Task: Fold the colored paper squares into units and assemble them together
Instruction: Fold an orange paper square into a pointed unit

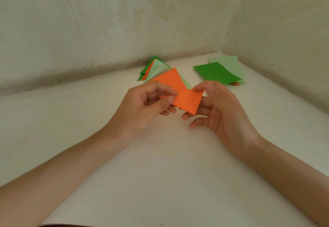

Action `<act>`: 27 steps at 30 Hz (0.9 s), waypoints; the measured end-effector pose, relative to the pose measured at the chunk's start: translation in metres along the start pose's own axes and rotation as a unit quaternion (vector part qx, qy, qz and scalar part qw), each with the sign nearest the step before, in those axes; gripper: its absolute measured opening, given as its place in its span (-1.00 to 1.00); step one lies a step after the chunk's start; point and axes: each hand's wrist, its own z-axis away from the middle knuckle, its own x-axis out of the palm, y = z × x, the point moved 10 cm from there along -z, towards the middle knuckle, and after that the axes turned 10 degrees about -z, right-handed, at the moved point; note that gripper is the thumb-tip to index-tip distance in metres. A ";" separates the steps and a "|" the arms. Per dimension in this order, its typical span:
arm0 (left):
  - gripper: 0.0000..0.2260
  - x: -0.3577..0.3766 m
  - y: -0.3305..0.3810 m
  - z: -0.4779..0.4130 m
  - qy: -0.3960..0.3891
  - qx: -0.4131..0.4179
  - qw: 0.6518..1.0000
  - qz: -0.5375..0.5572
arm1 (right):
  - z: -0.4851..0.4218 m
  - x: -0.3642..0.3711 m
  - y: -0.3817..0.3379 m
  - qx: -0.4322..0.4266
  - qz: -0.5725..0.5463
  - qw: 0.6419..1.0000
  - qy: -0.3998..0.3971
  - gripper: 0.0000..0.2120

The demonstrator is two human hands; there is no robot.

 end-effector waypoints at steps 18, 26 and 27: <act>-0.92 -0.008 -0.005 0.001 0.036 0.019 0.974 -0.222 | -0.004 -0.018 -0.001 0.044 0.172 0.983 0.057 -0.47; -0.72 0.038 0.017 0.020 -0.073 0.215 0.852 -0.471 | -0.008 -0.031 0.001 0.055 0.345 0.935 0.063 -0.33; -0.69 0.043 0.017 0.023 -0.088 0.225 0.840 -0.485 | -0.009 -0.033 0.001 0.052 0.355 0.931 0.063 -0.33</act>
